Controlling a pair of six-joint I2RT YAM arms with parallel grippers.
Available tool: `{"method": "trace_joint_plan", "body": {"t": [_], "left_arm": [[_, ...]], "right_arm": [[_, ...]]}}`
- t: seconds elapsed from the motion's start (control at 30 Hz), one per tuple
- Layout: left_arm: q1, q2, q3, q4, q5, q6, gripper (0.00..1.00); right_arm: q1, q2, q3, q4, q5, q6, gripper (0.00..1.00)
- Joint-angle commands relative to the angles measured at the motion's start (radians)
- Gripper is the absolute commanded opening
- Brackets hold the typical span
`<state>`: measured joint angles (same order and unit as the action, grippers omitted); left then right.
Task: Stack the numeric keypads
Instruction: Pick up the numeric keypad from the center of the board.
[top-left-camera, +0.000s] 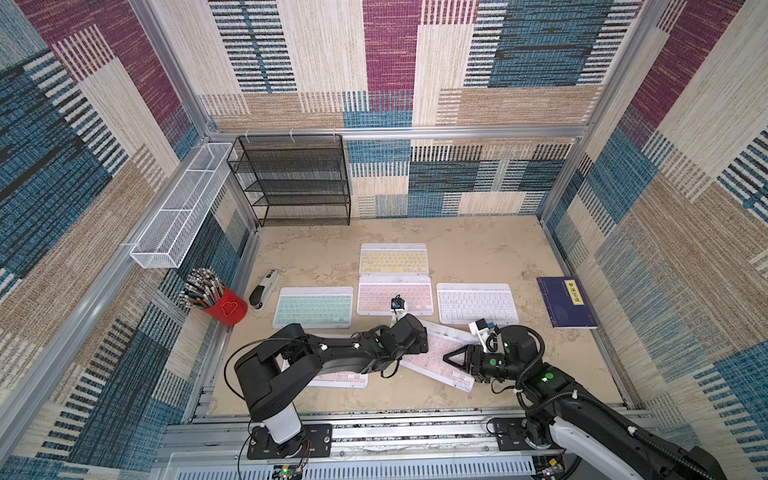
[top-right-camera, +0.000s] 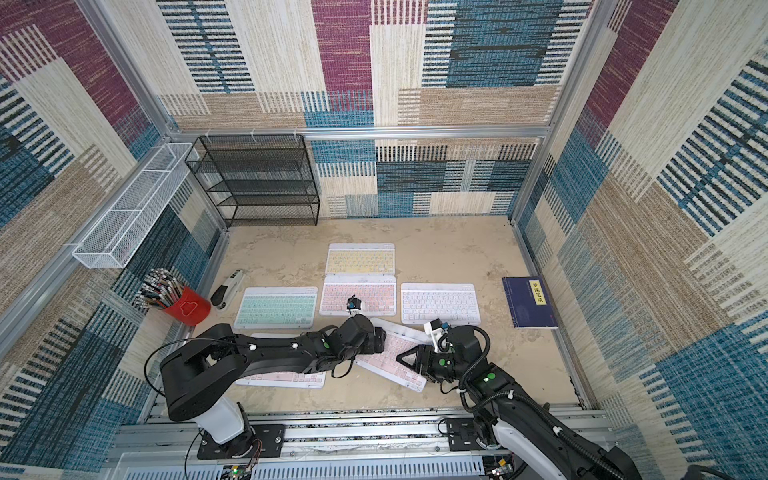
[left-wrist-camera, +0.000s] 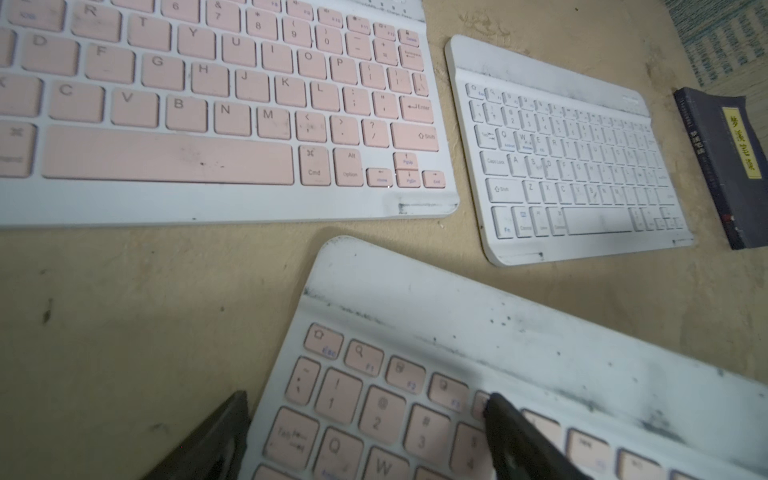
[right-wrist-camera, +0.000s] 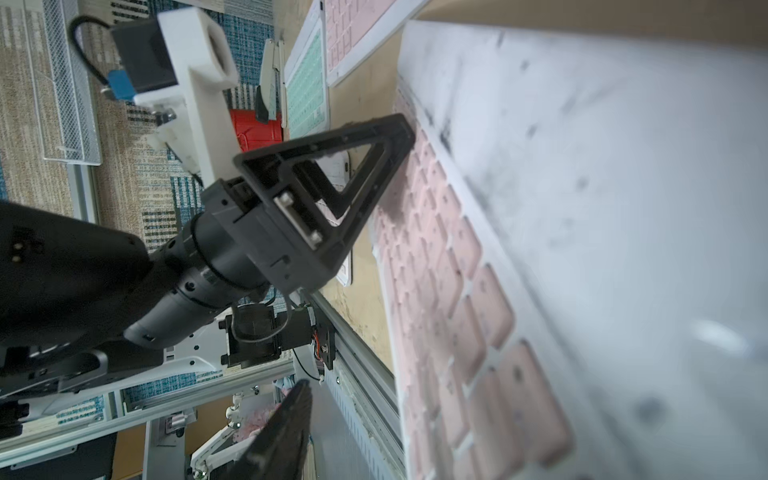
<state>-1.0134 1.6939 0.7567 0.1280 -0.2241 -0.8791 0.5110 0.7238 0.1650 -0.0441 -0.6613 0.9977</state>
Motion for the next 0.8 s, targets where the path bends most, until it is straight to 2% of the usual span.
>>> {"method": "trace_joint_plan", "body": {"t": [0.0, 0.17, 0.27, 0.4, 0.6, 0.77], "left_arm": [[-0.017, 0.001, -0.02, -0.219, 0.453, -0.073, 0.9], [-0.015, -0.05, -0.006, -0.29, 0.406, -0.057, 0.9], [-0.006, -0.094, 0.012, -0.332, 0.382, -0.042, 0.91], [0.017, -0.156, 0.032, -0.389, 0.356, -0.019, 0.91], [0.072, -0.252, 0.026, -0.454, 0.325, 0.004, 0.91], [0.193, -0.379, -0.036, -0.451, 0.351, 0.029, 0.92]], "right_arm": [[0.001, -0.01, 0.011, 0.142, 0.045, -0.028, 0.45], [0.0, -0.029, 0.063, 0.046, 0.084, -0.066, 0.41], [0.0, -0.035, 0.103, 0.0, 0.101, -0.087, 0.27], [0.0, -0.02, 0.13, -0.028, 0.108, -0.093, 0.0], [0.0, -0.028, 0.148, -0.04, 0.113, -0.09, 0.0], [-0.002, -0.03, 0.182, -0.048, 0.071, -0.112, 0.0]]}}
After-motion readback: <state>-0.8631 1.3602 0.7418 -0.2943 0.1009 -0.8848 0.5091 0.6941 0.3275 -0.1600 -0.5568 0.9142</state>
